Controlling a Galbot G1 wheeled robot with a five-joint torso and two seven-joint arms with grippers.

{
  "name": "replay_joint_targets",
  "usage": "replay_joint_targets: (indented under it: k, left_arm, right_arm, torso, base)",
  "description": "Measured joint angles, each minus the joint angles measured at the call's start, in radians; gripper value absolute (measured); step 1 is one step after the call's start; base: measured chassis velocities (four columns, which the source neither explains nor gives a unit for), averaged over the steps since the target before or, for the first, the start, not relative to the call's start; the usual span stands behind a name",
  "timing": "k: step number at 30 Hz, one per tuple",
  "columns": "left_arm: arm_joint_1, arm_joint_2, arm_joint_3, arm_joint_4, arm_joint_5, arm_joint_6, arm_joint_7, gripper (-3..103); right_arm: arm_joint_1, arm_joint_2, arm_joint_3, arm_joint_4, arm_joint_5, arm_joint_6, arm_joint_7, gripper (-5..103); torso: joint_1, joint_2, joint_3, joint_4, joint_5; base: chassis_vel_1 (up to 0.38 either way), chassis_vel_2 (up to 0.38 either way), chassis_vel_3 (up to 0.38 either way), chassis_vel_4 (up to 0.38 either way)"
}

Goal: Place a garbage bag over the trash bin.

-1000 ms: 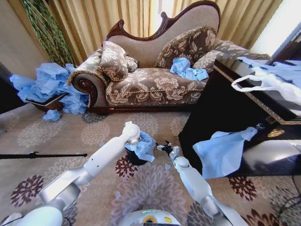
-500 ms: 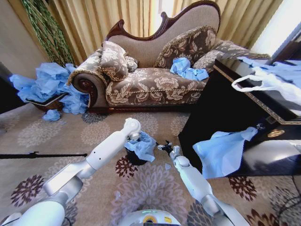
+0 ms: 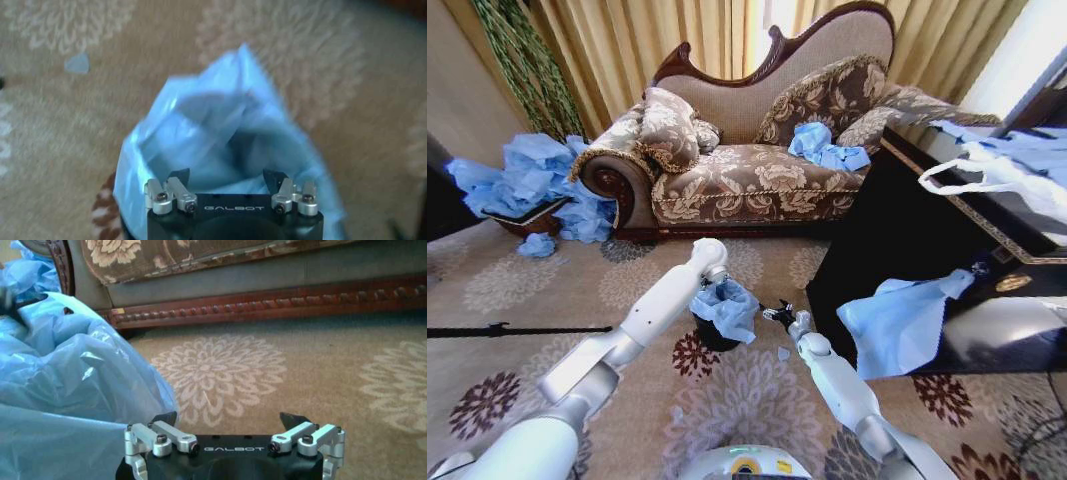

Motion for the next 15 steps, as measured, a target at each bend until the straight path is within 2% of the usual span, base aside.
replay_joint_targets:
  k: [4, 7, 11, 15]
  left_arm:
    - [0.063, 0.046, 0.015, -0.042, 0.007, 0.001, 0.002, 78]
    - [0.067, 0.078, 0.016, -0.074, -0.010, 0.000, -0.005, 78]
    - [0.063, 0.163, 0.009, -0.156, -0.074, -0.003, -0.035, 78]
    - [0.070, 0.235, 0.013, -0.214, -0.114, -0.006, -0.050, 78]
  right_arm:
    - [0.000, 0.004, -0.002, -0.001, -0.001, 0.000, 0.000, 100]
    - [-0.002, 0.003, -0.002, -0.001, -0.001, 0.000, 0.000, 100]
    - [-0.003, 0.002, 0.002, -0.001, -0.002, 0.001, 0.000, 100]
    - [-0.003, 0.003, 0.004, -0.005, -0.002, 0.002, 0.000, 100]
  torso:
    - [0.000, 0.000, 0.000, 0.0006, -0.0001]
    - [0.000, 0.000, 0.000, 0.0004, 0.0000]
    - [0.000, 0.000, 0.000, -0.0004, 0.0001]
    - [0.000, 0.000, 0.000, 0.0005, 0.0001]
  base:
    - [0.000, 0.000, 0.000, 0.000]
    - [0.000, 0.000, 0.000, 0.000]
    - [0.000, 0.000, 0.000, 0.000]
    - [0.000, 0.000, 0.000, 0.000]
